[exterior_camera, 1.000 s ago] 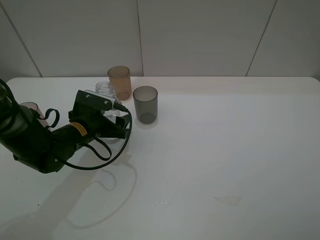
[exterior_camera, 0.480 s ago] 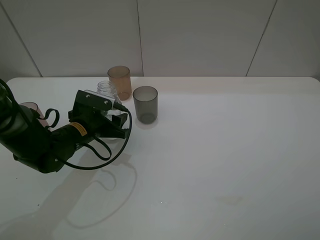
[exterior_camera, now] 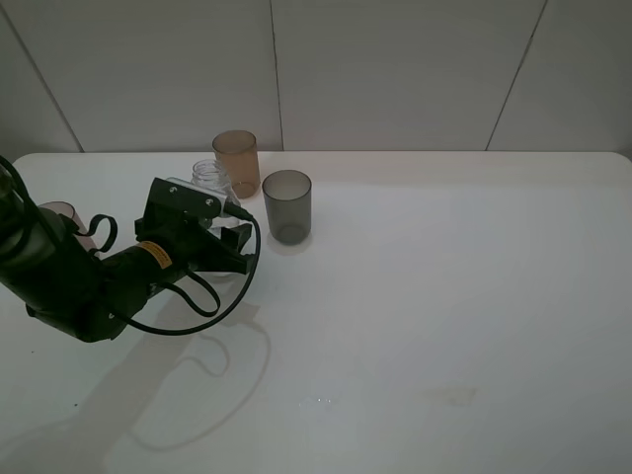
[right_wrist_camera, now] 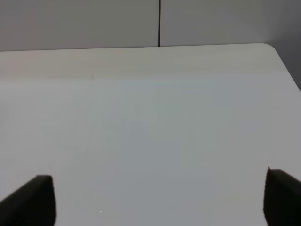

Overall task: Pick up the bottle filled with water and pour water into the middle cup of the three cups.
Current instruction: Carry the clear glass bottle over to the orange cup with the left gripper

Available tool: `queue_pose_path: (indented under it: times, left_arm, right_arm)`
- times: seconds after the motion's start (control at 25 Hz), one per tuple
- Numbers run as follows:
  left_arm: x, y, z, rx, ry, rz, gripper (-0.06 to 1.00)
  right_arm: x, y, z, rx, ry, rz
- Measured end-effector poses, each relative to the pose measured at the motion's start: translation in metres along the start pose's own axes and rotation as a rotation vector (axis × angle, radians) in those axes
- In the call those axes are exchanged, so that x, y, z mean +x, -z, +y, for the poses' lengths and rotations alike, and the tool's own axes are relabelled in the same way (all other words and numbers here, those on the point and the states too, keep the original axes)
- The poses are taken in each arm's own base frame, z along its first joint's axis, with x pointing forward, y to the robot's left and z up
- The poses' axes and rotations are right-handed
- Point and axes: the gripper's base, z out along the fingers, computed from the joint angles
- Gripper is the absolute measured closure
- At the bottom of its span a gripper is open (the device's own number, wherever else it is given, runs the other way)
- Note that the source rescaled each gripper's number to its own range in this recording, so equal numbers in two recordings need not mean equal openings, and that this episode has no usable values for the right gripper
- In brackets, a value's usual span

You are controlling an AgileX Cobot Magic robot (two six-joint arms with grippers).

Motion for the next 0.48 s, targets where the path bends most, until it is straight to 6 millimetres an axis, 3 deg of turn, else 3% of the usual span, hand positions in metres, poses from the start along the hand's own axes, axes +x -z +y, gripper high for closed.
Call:
queue_pose_path:
  times: [0.16, 0.48]
  left_arm:
    - [-0.006, 0.001, 0.0, 0.001, 0.002, -0.005, 0.93]
    - [-0.039, 0.023, 0.002, 0.002, 0.011, -0.096, 0.93]
  right_arm:
    - [0.0, 0.0, 0.0, 0.0, 0.0, 0.0]
    - [0.0, 0.0, 0.0, 0.0, 0.0, 0.0]
